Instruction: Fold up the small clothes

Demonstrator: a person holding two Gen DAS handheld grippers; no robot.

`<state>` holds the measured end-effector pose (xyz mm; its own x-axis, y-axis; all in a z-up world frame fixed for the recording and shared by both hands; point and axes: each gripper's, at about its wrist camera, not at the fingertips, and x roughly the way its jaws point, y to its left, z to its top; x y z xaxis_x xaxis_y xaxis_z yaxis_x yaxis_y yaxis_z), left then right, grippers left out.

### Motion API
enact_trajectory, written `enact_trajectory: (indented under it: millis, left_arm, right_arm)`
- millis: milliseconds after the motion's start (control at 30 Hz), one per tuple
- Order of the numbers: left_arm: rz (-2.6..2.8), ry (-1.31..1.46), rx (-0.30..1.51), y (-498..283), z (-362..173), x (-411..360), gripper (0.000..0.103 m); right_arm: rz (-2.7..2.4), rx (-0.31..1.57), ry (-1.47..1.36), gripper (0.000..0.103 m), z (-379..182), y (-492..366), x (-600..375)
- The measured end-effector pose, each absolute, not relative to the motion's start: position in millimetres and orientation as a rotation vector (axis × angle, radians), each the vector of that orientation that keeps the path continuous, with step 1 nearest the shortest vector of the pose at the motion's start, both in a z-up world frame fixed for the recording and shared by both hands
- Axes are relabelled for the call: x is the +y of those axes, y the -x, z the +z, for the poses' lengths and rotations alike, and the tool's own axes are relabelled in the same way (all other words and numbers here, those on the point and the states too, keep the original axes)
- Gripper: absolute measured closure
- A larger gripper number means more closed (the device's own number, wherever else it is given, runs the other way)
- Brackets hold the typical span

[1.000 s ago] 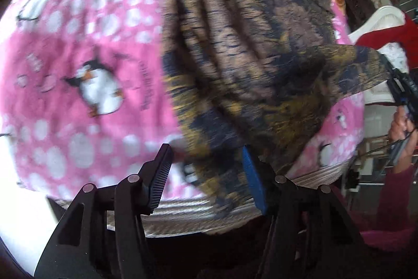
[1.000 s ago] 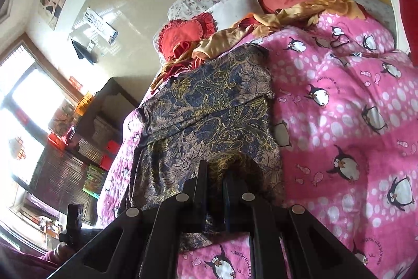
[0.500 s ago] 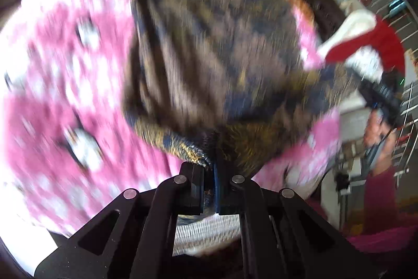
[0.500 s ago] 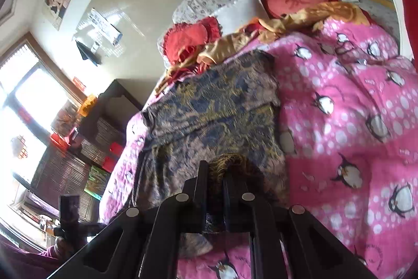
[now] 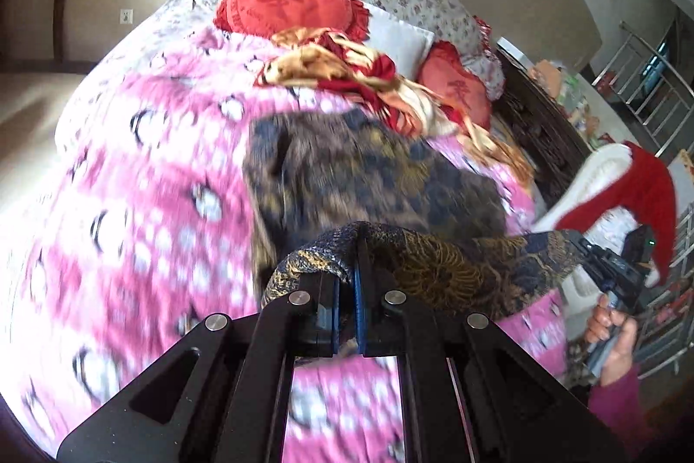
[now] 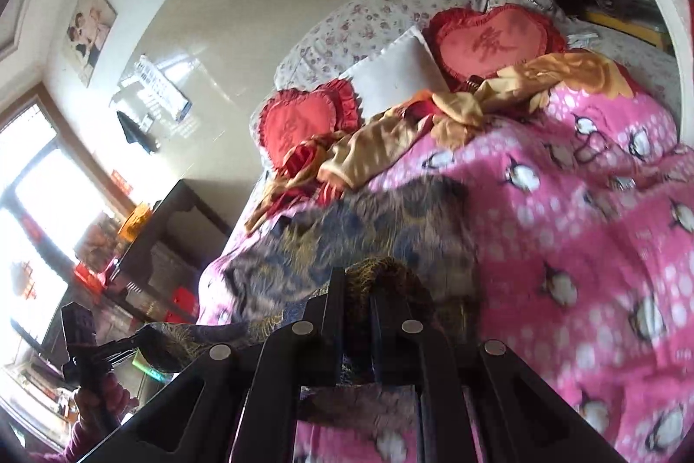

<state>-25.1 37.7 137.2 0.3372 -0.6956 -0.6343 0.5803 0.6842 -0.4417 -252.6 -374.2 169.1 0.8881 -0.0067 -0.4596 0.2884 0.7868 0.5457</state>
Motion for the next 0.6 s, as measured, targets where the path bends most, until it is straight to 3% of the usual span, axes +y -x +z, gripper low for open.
enact_trajectory:
  millis: [600]
  left_arm:
    - [-0.717, 0.134, 1.009, -109, 76, -55, 0.099]
  right_arm:
    - [-0.323, 0.596, -0.644, 0.095, 125, 126, -457]
